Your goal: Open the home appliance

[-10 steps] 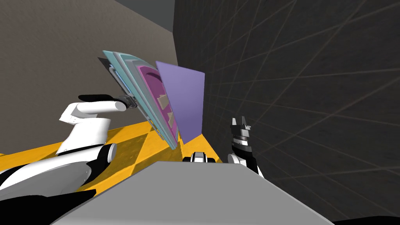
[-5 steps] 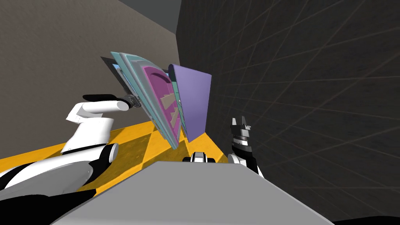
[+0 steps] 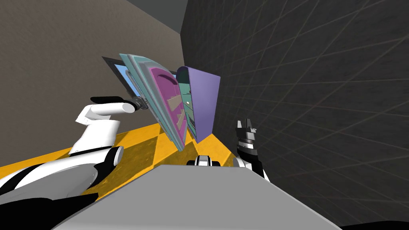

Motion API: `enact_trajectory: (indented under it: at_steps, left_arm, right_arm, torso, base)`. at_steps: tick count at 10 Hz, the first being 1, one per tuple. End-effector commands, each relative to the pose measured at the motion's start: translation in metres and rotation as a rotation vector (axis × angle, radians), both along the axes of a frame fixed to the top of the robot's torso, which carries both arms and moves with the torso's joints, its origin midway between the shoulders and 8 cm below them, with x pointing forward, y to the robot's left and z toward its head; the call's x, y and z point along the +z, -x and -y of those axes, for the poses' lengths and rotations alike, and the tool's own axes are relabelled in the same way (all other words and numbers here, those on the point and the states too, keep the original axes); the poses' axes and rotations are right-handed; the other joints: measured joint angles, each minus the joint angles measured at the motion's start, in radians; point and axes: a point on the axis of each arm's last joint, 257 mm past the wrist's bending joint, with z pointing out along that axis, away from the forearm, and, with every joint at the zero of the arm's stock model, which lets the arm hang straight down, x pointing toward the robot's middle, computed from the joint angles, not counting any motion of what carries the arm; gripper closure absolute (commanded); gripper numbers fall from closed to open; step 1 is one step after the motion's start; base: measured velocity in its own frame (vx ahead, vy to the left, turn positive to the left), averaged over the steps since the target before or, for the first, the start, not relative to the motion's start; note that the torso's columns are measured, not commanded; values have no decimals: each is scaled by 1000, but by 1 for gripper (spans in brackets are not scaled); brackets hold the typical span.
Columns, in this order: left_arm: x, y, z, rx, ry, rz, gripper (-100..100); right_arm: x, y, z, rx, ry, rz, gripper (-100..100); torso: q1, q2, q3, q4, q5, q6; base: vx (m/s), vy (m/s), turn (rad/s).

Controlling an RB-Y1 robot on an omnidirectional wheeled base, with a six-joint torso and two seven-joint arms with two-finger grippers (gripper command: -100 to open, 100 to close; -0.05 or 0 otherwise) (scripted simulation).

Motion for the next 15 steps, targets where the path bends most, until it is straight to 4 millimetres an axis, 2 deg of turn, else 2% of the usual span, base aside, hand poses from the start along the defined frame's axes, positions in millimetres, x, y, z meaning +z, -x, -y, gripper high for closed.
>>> enact_trajectory:
  at_steps: [1,3,4,5,8,9,10,13,14,15]
  left_arm:
    - [-3,-8,17,-41,5,-6,100]
    - [-2,-7,15,-37,2,-2,100]
    - [14,-4,19,-50,0,7,-100]
    - [14,-4,19,-50,0,7,-100]
    - [39,1,27,-72,-5,20,-100]
    - [41,1,28,-73,-5,21,-100]
    - [56,5,33,-87,-9,28,-100]
    - [64,7,36,-95,-12,31,-100]
    - [76,10,41,-106,-16,35,-100]
    - [78,10,42,-108,-17,36,-100]
  right_arm:
    - [0,0,0,0,0,0,0]
    - [0,0,0,0,0,0,0]
    - [0,0,0,0,0,0,0]
    - [0,0,0,0,0,0,0]
    - [0,0,0,0,0,0,0]
    - [0,0,0,0,0,0,0]
    - [0,0,0,0,0,0,0]
    - [0,0,0,0,0,0,0]
    - [0,0,0,0,0,0,0]
    - [0,0,0,0,0,0,0]
  torso:
    - [0,0,1,1,0,-3]
    - [-2,5,3,3,-1,-4]
    - [-12,4,3,3,-5,-5]
    - [-13,3,3,4,-6,-4]
    - [-6,4,2,5,-6,0]
    - [-7,3,0,8,-9,2]
    - [-12,3,0,9,-12,4]
    - [-20,3,-2,12,-19,8]
    - [-21,3,-3,14,-21,10]
    - [-23,2,-4,15,-23,12]
  base:
    - [-118,271,-63]
    - [-88,169,-33]
    - [13,48,-27]
    - [32,50,1]
    - [22,25,-10]
    - [20,36,-13]
    - [17,48,-50]
    - [15,33,9]
    - [6,30,-19]
    - [18,32,-20]
